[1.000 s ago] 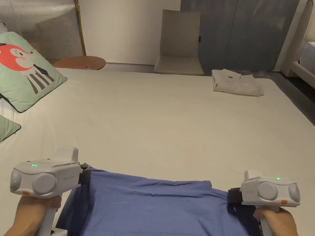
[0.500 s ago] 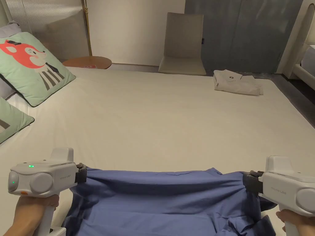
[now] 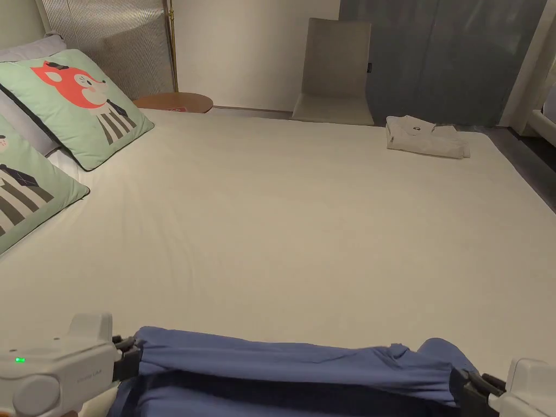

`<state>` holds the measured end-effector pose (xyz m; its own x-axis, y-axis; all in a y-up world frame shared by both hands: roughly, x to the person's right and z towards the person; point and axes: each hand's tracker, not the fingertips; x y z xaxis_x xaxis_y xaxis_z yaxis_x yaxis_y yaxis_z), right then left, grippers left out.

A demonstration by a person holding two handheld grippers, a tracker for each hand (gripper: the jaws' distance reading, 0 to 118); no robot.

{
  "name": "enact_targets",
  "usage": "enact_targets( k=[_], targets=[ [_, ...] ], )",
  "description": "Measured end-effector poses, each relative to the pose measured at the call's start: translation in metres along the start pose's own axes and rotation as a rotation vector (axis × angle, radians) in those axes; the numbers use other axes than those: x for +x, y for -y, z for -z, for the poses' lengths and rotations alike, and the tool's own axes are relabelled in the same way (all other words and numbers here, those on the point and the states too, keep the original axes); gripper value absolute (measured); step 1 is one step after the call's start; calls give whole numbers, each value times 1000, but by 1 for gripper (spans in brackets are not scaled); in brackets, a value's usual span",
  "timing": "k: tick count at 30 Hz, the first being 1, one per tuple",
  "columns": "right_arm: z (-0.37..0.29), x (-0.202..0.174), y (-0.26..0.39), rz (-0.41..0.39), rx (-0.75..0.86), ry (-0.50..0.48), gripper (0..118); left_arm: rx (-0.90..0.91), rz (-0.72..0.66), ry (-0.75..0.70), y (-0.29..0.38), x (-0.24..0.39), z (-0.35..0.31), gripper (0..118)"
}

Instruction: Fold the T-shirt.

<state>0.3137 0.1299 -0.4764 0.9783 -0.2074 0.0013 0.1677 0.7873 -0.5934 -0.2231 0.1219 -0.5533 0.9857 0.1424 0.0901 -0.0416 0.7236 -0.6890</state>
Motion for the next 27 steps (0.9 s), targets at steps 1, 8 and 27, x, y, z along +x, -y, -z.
enact_targets(
  k=[1, 8, 27],
  targets=[
    [0, -2, 8, -3, -6, 6, 8, -11, -10, 0, 7, -4, 1, 3],
    [17, -14, 42, -48, -109, 111, 8, -93, -31, -41, 41, -9, 16, 3],
    [-37, -79, -54, -119, 351, 97, 116, 408, -25, 69, -41, 61, -45, 110]
  ],
)
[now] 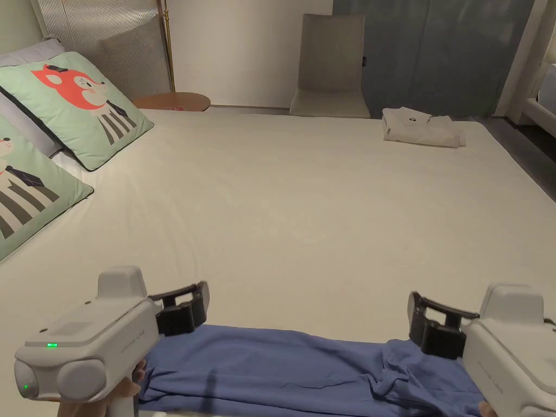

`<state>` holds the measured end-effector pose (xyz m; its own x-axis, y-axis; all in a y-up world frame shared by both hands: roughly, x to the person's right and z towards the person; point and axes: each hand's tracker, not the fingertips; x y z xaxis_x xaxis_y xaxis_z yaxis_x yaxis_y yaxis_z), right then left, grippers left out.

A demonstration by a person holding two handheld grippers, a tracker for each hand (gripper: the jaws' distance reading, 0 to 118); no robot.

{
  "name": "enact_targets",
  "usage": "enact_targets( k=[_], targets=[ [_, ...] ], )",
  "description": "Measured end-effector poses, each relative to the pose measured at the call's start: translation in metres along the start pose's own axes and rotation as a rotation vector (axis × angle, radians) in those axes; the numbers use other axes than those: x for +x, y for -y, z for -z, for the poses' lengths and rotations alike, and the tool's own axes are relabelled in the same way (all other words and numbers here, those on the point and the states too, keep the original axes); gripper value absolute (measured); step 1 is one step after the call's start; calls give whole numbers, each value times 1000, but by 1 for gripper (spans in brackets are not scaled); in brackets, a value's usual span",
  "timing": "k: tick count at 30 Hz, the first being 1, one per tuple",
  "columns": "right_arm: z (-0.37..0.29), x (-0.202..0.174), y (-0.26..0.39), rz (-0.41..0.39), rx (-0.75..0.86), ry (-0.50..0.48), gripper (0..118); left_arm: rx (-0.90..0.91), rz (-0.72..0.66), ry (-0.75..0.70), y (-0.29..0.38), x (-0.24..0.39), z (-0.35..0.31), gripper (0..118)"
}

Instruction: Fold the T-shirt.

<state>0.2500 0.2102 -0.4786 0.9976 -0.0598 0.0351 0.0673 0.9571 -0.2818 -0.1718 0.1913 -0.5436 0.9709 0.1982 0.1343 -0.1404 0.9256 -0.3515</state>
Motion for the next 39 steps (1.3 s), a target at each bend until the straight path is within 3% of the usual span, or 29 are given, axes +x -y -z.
enact_targets(
  k=[6, 7, 9, 10, 12, 13, 16, 24, 33, 39],
  targets=[
    [-5, -30, -35, -57, 170, 31, 113, 220, 146, -38, -24, 46, -7, 109],
    [-6, -33, -36, -56, 184, 35, 108, 232, 155, -64, -25, 52, -7, 108],
    [-7, -37, -39, -64, 199, 39, 85, 248, 177, -87, -25, 59, -7, 99],
    [-7, -39, -39, -66, 207, 44, 72, 250, 180, -77, -24, 61, -7, 82],
    [-7, -42, -39, -73, 218, 54, 15, 276, 186, -76, -21, 65, -11, 2],
    [-5, -43, -38, -75, 219, 58, 1, 274, 193, -76, -20, 67, -9, 2],
    [-4, -44, -37, -96, 222, 61, 0, 231, 160, -8, -24, 59, -6, 0],
    [5, -41, -26, -92, 219, 69, 0, 194, 126, 0, -28, 41, 2, 0],
    [22, -46, -23, -105, 189, 54, 0, -174, -361, 291, -25, -64, 23, 0],
    [29, -51, -19, -115, 157, 46, 0, -416, -464, 318, 5, -129, 31, 0]
  ],
)
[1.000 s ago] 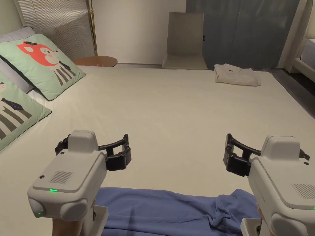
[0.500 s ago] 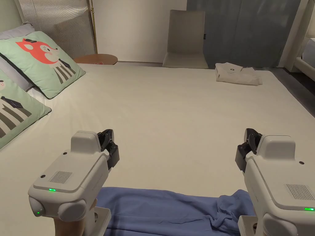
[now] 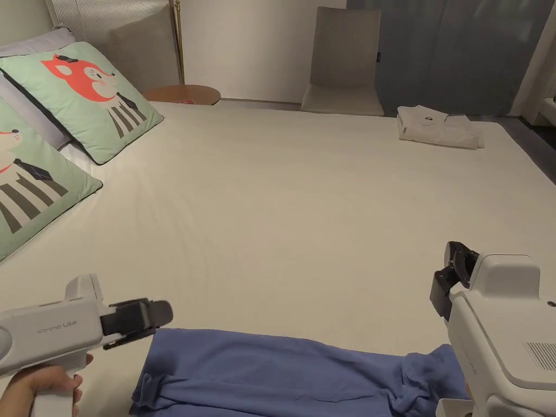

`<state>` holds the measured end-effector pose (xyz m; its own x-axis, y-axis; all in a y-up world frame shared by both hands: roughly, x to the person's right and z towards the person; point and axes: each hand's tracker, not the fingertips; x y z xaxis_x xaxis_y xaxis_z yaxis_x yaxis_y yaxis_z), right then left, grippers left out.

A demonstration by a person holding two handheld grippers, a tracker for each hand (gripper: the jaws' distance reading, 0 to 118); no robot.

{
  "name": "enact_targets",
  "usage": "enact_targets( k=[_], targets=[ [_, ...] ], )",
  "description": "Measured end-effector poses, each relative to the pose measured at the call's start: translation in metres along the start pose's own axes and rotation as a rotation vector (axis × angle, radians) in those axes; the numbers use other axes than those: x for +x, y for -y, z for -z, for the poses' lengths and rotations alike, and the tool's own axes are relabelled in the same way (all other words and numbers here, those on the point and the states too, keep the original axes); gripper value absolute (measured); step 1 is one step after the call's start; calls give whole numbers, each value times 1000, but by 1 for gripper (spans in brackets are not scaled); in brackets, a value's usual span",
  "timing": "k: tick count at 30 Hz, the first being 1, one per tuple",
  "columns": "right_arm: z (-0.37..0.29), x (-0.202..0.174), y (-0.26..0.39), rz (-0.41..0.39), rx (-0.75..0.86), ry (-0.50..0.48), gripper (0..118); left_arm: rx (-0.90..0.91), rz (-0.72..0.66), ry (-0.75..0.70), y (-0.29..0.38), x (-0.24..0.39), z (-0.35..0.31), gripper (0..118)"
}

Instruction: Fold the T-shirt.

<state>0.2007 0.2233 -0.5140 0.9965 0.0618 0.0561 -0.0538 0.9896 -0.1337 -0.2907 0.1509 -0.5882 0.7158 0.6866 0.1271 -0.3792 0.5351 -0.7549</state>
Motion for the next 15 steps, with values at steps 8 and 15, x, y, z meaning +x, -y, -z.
enact_targets(
  k=[8, 15],
  targets=[
    [14, -4, 10, -13, -53, -4, 0, -152, -142, 23, 16, -78, 14, 84],
    [19, -4, 11, -29, -84, -16, 0, -200, -136, -7, 24, -95, 41, 86]
  ],
)
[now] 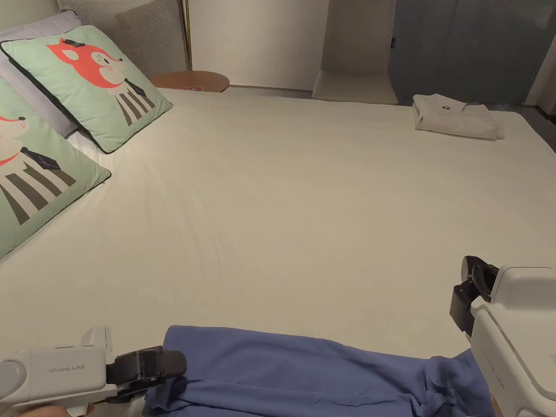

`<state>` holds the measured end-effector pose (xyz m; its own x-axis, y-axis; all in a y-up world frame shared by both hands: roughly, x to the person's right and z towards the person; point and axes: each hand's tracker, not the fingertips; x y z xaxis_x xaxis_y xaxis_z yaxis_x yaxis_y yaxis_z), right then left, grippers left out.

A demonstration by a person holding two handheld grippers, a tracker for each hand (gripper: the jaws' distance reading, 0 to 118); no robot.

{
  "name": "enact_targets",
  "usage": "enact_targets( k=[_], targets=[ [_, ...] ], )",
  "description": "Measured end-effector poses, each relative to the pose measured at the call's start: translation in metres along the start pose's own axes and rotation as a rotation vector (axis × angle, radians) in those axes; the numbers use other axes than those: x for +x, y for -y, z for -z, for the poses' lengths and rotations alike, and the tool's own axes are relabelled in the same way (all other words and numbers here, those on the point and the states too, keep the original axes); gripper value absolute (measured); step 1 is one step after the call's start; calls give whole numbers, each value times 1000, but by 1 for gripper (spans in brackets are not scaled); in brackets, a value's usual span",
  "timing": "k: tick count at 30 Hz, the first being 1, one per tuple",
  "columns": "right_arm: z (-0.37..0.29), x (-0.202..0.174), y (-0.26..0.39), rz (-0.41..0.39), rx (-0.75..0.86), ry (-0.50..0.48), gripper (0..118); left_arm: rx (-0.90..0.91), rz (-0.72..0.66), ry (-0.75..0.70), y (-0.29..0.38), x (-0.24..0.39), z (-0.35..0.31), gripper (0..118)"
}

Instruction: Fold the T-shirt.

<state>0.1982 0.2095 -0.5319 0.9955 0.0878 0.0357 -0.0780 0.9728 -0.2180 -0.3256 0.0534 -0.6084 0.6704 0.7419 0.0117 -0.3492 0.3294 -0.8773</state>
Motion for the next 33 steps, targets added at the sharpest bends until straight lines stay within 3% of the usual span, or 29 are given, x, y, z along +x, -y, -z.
enact_targets(
  k=[6, 7, 8, 12, 15, 22, 24, 33],
  targets=[
    [1, 3, 3, 0, -15, 8, 0, 1, 45, -39, 9, 13, 17, 30],
    [2, 5, 4, 2, -16, 12, 0, 8, 42, -47, 10, 13, 17, 12],
    [2, 6, 4, 5, -17, 14, 0, 10, 34, -37, 10, 13, 17, 6],
    [0, 9, 2, 11, -15, 14, 0, 50, 128, -86, 14, 32, 2, 5],
    [0, 10, 2, 13, -7, 13, 0, 64, 124, -66, 7, 40, -21, 5],
    [-5, 14, 1, 33, 10, 1, 0, 133, 196, -247, -12, 44, -78, 5],
    [-9, 14, 0, 38, 11, 0, 0, 128, 225, -305, -9, 57, -75, 5],
    [-21, 21, 2, 53, 21, -5, 0, 28, 347, -257, 28, 162, 18, 5]
  ],
)
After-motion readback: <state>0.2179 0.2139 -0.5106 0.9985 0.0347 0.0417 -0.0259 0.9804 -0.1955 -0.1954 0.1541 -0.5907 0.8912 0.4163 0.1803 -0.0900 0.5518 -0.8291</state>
